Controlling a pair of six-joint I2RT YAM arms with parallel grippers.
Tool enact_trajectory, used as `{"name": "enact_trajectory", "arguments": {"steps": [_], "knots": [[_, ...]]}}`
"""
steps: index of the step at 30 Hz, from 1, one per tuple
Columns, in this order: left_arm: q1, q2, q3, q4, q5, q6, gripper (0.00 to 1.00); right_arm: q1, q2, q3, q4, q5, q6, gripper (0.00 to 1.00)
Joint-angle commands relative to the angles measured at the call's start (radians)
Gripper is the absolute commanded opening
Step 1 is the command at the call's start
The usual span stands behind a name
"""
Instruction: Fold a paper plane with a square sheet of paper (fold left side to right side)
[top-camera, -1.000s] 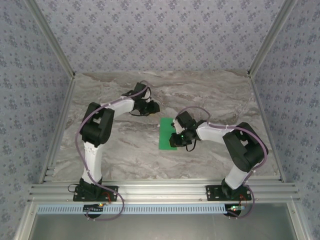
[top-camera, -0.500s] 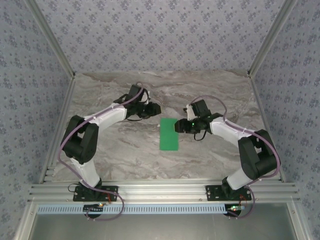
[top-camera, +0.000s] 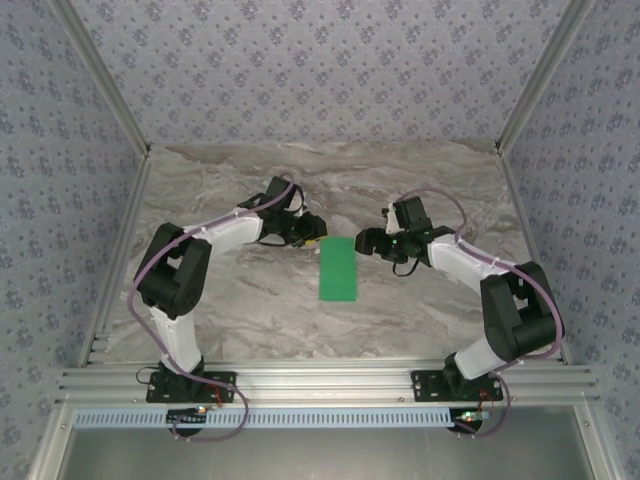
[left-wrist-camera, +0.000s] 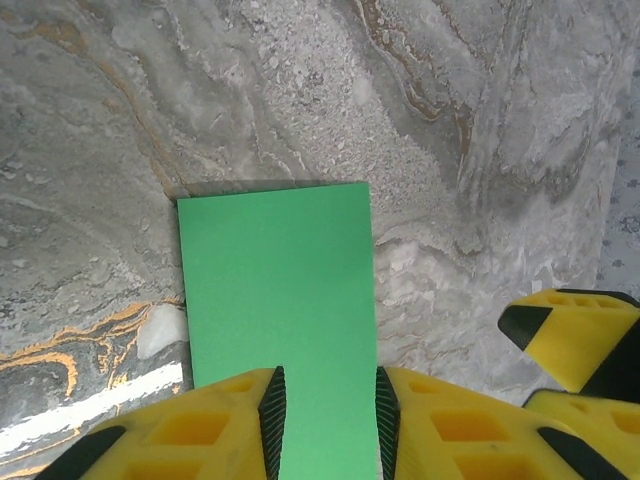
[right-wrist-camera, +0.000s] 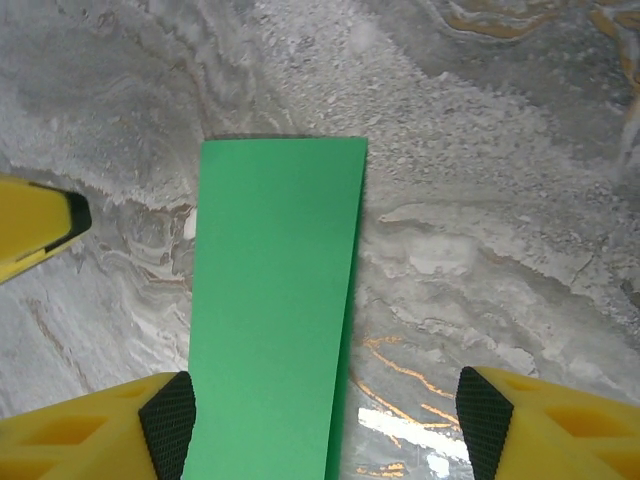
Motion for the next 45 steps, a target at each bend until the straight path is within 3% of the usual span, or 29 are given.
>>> {"name": "enact_trajectory", "arguments": {"steps": [1, 22, 30, 45], "knots": [[-0.006, -0.033, -0.015, -0.001, 0.006, 0.016, 0.32, 0.0, -0.019, -0.048, 0.099, -0.03, 0.088, 0.74], [-0.079, 0.09, -0.058, 0.096, 0.014, -0.015, 0.32, 0.02, -0.034, -0.121, 0.112, -0.156, 0.099, 0.67], [-0.083, 0.094, -0.08, 0.098, 0.015, -0.019, 0.32, 0.026, 0.039, -0.087, 0.079, -0.199, 0.086, 0.59], [-0.085, 0.103, -0.09, 0.084, 0.006, -0.01, 0.31, 0.057, 0.18, -0.002, 0.084, -0.183, 0.098, 0.58]]}}
